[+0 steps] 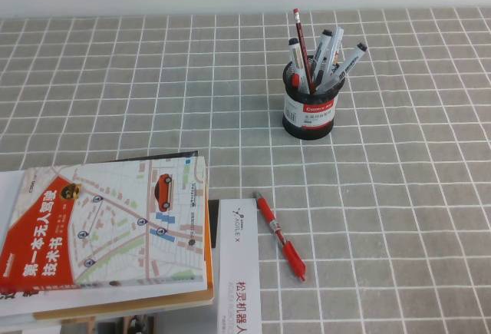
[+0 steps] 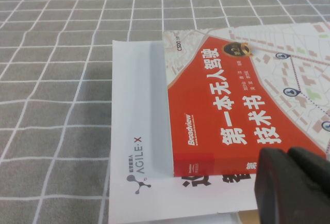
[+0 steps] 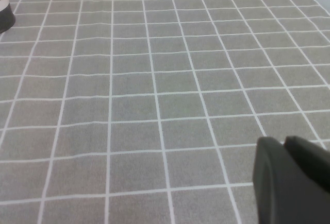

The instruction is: Put the pen into the pen holder

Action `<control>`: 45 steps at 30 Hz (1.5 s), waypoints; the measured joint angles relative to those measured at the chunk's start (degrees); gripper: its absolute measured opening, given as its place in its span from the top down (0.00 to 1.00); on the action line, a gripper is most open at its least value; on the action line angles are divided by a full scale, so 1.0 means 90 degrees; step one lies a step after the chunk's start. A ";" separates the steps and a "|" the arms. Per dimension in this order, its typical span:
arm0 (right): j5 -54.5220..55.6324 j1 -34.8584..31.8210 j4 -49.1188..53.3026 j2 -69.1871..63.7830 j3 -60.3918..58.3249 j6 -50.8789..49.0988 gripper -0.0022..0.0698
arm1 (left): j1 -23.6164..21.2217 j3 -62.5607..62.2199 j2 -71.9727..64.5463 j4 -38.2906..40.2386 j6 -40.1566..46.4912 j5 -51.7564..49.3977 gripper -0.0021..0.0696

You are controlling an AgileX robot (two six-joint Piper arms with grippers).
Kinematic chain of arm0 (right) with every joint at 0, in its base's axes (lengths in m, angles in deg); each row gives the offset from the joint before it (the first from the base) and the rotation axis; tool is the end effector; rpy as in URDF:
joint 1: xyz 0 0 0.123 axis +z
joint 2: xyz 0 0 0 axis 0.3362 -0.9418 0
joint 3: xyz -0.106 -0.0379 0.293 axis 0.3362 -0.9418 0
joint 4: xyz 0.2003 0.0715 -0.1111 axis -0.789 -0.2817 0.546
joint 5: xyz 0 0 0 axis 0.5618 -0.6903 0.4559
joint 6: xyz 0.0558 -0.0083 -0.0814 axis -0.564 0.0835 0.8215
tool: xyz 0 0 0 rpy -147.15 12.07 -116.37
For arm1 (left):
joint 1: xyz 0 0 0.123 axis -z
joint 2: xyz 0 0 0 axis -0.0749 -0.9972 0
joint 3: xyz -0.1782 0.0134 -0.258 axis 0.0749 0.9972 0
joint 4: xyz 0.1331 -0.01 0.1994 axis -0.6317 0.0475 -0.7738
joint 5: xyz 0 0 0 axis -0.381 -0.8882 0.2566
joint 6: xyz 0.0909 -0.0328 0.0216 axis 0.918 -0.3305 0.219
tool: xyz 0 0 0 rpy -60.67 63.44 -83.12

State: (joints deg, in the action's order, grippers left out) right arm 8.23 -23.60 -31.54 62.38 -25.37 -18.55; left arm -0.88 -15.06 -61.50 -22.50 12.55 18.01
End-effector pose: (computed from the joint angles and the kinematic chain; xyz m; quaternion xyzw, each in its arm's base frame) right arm 0.0193 -0.0023 0.1687 0.0434 0.8047 -0.0146 0.5919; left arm 0.0186 -0.0021 0.1672 0.0476 0.8067 -0.0061 0.5890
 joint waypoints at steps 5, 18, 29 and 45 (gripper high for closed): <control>0.0000 0.0000 0.0000 0.0000 0.0000 0.0000 0.99 | 0.0000 0.0000 0.0000 0.0000 0.0000 0.0000 0.98; 0.0000 0.0129 0.0000 0.0000 0.0000 0.0000 0.99 | 0.0000 0.0000 0.0000 0.0000 0.0000 0.0000 0.98; 0.0014 0.0129 0.0334 0.0000 0.0000 0.0000 0.99 | 0.0000 0.0000 0.0000 0.0000 0.0000 0.0000 0.98; 0.1275 0.0129 -0.7323 0.0000 0.0000 0.0835 0.99 | 0.0000 0.0000 0.0000 0.0000 0.0000 0.0000 0.98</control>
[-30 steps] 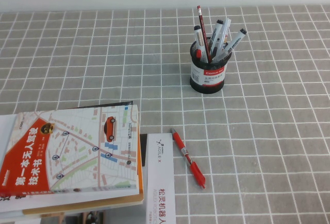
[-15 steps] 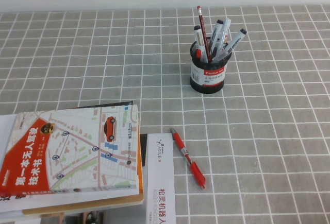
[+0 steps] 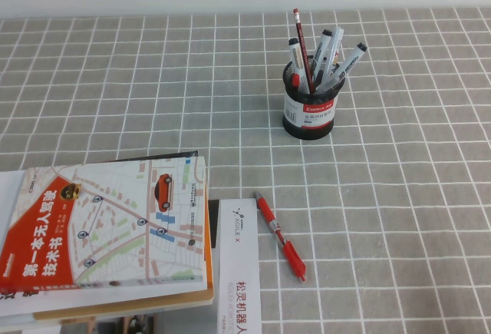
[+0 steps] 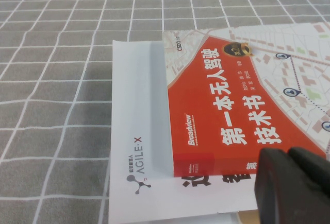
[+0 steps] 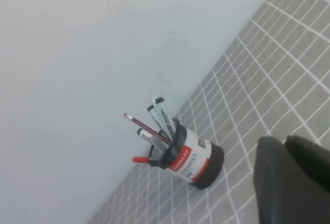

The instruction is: Put the pen into the pen holder

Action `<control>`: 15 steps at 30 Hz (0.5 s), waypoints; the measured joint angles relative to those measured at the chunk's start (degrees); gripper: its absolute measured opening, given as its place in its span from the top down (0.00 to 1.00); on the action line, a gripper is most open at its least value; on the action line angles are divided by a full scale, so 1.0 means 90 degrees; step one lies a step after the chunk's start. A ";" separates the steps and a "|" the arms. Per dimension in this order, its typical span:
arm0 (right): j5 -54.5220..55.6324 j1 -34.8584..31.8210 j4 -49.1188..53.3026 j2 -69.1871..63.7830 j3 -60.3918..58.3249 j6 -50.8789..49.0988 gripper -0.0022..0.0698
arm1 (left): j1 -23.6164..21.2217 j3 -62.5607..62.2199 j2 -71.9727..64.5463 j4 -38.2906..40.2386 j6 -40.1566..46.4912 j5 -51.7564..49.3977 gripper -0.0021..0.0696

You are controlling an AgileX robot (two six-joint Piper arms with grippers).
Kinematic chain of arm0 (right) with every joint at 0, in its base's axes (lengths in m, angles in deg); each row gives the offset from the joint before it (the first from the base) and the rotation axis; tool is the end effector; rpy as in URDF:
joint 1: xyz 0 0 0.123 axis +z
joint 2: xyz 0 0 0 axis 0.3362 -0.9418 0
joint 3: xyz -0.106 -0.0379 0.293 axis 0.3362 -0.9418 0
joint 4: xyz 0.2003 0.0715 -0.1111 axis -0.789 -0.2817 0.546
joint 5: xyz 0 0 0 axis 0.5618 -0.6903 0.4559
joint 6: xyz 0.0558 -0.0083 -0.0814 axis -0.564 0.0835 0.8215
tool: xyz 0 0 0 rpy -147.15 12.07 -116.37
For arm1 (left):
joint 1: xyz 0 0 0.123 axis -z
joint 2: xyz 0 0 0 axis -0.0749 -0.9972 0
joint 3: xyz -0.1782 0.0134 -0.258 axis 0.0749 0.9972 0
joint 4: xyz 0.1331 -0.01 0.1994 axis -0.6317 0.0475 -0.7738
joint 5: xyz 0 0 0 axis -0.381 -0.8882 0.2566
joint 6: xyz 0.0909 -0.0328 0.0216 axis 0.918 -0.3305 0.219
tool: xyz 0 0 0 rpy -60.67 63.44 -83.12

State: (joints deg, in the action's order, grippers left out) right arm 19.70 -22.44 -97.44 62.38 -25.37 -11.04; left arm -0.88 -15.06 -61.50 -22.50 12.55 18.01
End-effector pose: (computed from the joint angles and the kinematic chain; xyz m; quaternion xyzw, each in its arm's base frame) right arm 0.0235 0.0142 0.1978 0.3208 0.6326 0.3835 0.5914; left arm 0.0186 -0.0021 0.1672 0.0476 0.8067 -0.0061 0.5890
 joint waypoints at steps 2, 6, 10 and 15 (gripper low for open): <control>-0.0026 0.0000 -0.0110 0.0000 0.0000 0.0357 0.99 | 0.0000 0.0000 0.0000 0.0000 0.0000 0.0000 0.98; -0.0282 0.0000 -0.0897 0.0000 0.0000 0.0569 0.99 | 0.0000 0.0000 0.0000 0.0000 0.0000 0.0000 0.98; -0.0637 0.0000 -0.1418 0.0000 0.0000 0.0917 0.99 | 0.0000 0.0000 0.0000 0.0000 0.0000 0.0000 0.98; -0.1814 0.0000 -0.1212 -0.0017 0.0494 0.2934 0.99 | 0.0000 0.0000 0.0000 0.0000 0.0000 0.0000 0.98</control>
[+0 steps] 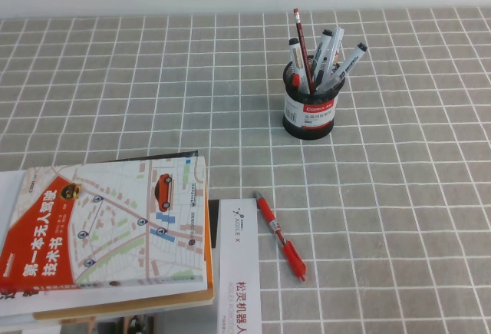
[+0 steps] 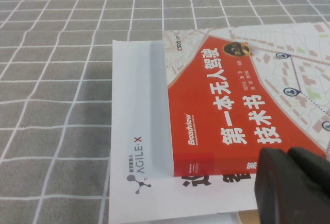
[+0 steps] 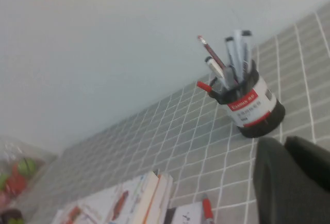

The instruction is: Put the pen into the pen holder

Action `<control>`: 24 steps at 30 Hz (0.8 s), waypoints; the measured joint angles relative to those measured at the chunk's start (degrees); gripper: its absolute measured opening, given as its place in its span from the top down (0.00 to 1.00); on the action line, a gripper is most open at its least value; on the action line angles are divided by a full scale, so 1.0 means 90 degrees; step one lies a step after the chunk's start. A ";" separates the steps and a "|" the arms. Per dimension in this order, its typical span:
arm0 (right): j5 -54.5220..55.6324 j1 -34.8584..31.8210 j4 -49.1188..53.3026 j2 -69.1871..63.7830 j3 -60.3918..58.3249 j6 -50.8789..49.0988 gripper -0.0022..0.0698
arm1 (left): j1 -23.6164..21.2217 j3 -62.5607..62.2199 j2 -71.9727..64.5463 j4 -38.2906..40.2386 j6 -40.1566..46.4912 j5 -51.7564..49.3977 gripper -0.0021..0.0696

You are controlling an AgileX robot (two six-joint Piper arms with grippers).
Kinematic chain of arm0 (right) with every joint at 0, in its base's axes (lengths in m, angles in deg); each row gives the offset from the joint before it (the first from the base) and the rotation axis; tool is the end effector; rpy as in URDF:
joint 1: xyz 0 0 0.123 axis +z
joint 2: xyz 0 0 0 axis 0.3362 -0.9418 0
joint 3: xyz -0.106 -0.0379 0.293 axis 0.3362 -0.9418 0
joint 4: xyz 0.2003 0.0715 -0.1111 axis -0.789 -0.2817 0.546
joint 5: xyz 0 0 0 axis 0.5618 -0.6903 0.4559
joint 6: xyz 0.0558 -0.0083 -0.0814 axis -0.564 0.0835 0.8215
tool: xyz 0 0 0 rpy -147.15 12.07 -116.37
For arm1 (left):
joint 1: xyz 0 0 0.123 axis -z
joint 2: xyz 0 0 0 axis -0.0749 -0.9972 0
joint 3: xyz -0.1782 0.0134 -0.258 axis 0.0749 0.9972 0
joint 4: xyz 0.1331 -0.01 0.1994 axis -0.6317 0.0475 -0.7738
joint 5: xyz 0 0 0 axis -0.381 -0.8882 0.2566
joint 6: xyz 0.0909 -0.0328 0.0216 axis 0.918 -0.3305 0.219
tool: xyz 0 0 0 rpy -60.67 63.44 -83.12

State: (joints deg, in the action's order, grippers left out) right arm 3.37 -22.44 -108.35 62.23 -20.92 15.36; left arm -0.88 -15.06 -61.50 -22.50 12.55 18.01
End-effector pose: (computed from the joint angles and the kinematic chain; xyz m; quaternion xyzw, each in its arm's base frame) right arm 0.0130 0.0417 0.2187 0.1222 0.6900 0.3835 0.6016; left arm 0.0186 -0.0021 0.1672 0.0476 0.8067 -0.0061 0.5890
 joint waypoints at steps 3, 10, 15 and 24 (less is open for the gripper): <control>-0.0463 0.0000 0.1002 -0.0540 0.0917 0.0318 0.99 | 0.0000 0.0000 0.0000 0.0000 0.0000 0.0000 0.98; -0.2394 0.0000 0.2913 -0.2689 0.3103 0.0366 0.99 | 0.0000 0.0000 0.0000 0.0000 0.0000 0.0000 0.98; -0.3298 0.0242 0.3628 -0.3945 0.4362 0.0126 0.99 | 0.0000 0.0000 0.0000 0.0000 0.0000 0.0000 0.98; -0.4056 0.2456 0.6692 -0.6525 0.5529 -0.1594 0.99 | 0.0000 0.0000 0.0000 0.0000 0.0000 0.0000 0.98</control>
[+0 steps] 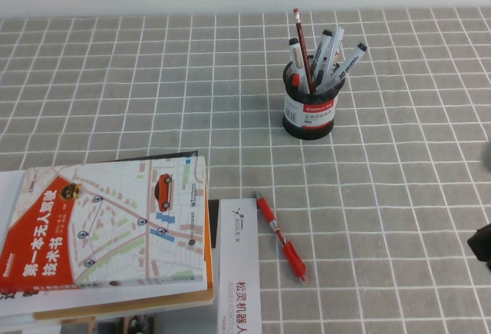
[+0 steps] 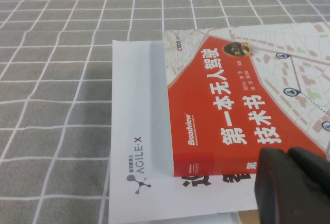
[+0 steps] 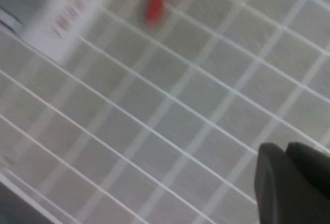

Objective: Put the pen into the pen holder
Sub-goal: Pick up the pen on the table

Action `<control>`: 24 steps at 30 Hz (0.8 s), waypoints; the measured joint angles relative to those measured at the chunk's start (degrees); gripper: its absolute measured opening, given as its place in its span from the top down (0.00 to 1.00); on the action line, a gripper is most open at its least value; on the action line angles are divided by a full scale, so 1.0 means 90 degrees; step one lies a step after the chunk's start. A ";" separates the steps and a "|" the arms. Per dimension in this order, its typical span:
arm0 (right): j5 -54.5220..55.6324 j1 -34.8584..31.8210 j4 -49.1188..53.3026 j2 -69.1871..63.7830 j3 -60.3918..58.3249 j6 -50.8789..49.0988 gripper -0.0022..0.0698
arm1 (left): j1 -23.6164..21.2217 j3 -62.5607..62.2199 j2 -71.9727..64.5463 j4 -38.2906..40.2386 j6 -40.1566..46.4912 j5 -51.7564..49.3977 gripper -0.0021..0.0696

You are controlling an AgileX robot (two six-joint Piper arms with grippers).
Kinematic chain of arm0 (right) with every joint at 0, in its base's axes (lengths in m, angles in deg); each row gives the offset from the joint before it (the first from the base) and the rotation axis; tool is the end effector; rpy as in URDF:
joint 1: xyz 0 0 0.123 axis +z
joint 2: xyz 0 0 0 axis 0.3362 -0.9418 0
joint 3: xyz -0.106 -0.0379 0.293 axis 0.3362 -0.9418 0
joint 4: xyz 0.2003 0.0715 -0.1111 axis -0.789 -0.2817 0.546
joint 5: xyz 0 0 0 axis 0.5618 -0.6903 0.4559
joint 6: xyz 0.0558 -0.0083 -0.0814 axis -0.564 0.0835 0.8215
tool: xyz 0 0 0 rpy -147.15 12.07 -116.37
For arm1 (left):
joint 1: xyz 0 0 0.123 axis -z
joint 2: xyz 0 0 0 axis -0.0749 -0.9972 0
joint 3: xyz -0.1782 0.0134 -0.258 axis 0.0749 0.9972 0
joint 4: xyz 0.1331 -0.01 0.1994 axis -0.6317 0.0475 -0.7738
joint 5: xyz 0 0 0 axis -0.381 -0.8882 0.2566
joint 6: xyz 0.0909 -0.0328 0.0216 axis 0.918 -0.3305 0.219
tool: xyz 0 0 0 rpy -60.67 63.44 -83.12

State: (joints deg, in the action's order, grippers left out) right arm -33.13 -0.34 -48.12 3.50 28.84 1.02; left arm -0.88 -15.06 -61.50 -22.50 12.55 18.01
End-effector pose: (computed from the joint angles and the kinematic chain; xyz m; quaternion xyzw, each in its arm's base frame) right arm 0.1370 0.0723 0.3430 -0.2654 0.9281 0.1336 0.2246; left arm 0.0186 -0.0021 0.1672 0.0476 0.8067 -0.0061 0.5890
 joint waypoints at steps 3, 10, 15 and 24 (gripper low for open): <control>-0.0342 0.0827 0.1223 -0.0629 0.0421 -0.0762 0.99 | 0.0000 0.0000 0.0000 0.0000 0.0000 0.0000 0.98; -0.0856 0.1900 0.2876 -0.2077 0.1727 -0.1428 0.99 | 0.0000 0.0000 0.0000 0.0000 0.0000 0.0000 0.98; -0.0856 0.1984 0.2968 -0.3266 0.2819 -0.1455 0.99 | 0.0000 0.0000 0.0000 0.0000 0.0000 0.0000 0.98; -0.0856 0.1984 0.2434 -0.5395 0.4592 -0.1046 0.97 | 0.0000 0.0000 0.0000 0.0000 0.0000 0.0000 0.98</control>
State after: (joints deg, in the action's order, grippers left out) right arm -40.84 17.52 -26.21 -45.05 70.17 -8.40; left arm -0.88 -15.06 -61.50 -22.50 12.55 18.01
